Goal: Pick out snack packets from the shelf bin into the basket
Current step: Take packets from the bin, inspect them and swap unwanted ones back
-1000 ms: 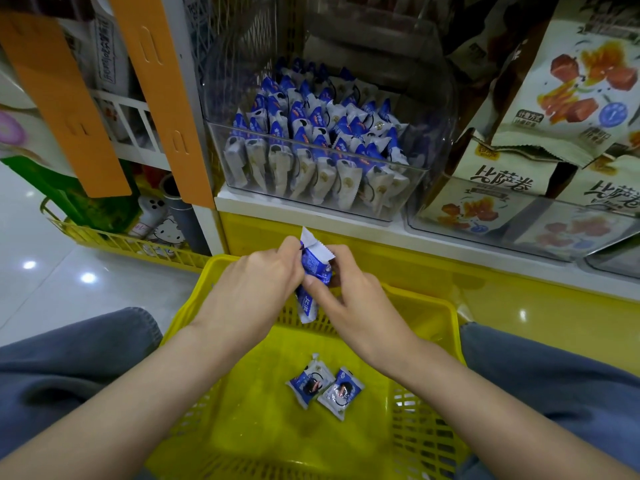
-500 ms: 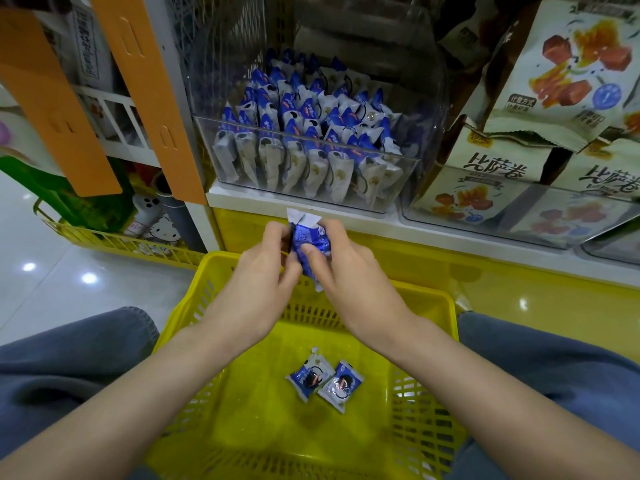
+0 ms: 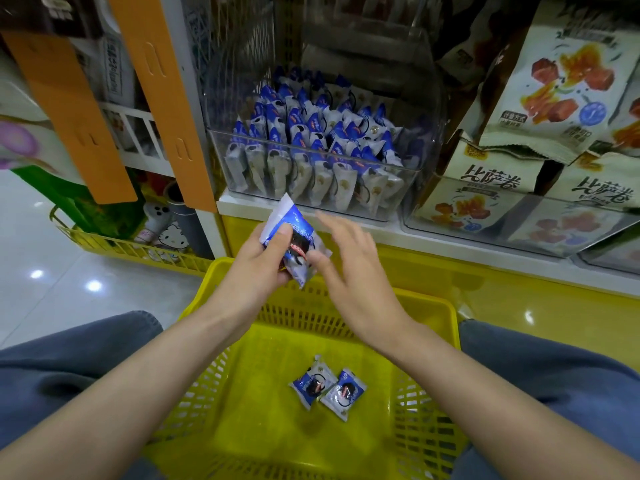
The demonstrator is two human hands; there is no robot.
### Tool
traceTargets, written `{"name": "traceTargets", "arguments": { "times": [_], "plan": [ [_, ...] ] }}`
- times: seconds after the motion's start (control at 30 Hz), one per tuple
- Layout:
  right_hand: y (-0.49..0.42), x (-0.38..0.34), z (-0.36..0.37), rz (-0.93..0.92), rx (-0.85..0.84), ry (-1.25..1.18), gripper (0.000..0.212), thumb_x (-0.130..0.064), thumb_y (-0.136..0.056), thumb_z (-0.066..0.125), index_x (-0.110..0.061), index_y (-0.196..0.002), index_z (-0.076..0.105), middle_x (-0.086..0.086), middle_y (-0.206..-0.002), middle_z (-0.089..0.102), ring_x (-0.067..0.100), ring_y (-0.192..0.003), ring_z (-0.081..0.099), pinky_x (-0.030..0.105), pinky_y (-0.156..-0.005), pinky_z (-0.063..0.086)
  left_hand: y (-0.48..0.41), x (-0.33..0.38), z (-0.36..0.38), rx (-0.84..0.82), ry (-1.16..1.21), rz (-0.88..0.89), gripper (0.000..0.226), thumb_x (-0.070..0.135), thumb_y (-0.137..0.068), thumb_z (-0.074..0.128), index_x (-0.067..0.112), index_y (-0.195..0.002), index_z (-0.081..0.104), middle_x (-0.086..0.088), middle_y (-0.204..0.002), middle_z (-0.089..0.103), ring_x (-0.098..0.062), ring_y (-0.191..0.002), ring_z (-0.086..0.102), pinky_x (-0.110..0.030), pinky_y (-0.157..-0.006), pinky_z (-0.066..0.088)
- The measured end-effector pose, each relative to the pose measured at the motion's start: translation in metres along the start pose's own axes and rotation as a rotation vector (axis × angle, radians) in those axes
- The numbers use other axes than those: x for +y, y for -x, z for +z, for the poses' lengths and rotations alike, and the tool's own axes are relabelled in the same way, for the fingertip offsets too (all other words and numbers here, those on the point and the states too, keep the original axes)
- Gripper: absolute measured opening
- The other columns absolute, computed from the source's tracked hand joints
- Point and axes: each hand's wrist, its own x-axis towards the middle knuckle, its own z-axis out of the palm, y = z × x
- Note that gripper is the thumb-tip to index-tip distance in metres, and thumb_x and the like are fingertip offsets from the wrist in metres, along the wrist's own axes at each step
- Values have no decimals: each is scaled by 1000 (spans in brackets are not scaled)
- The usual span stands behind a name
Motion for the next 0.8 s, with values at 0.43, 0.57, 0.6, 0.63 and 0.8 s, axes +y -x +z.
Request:
{"name": "traceTargets", "arguments": {
  "times": [0.43,0.57,0.6,0.63,0.8],
  "plan": [
    [-9,3,-21,252,-49,-582,11,-5,-87,59,-15,-90,60,4,-83,66,1,-62,62,15,-60,52,2,30,-3,-18,157,-63,36,22,-98,40,-4,-116,56,-18,-108,67,-23,-92,67,-32,-82,55],
    [-9,-4,-25,161,-127,-497,22,-5,-87,59,-17,-106,55,4,-103,63,10,-85,63,22,-74,54,10,39,-3,-17,-245,184,25,15,-96,44,2,-110,61,-18,-104,68,-21,-93,64,-38,-87,51],
    [-8,-6,-25,145,-152,-481,27,-5,-87,59,-15,-111,53,4,-107,62,11,-92,62,23,-80,53,12,40,-3,-32,-359,266,22,13,-95,46,4,-105,63,-17,-99,69,-19,-88,63,-39,-84,50],
    [-8,-8,-25,137,-164,-483,28,-5,-87,59,-14,-113,53,4,-110,62,11,-95,61,22,-83,51,13,42,-4,-48,-462,343,19,13,-94,49,5,-99,65,-15,-92,69,-17,-82,62,-39,-79,50],
    [-9,-19,-41,205,-10,-552,24,-15,-88,57,-12,-112,58,6,-107,67,10,-94,64,15,-77,51,2,68,-13,11,-767,682,18,21,-93,52,18,-108,61,10,-99,64,-2,-90,58,-15,-74,45]
  ]
}}
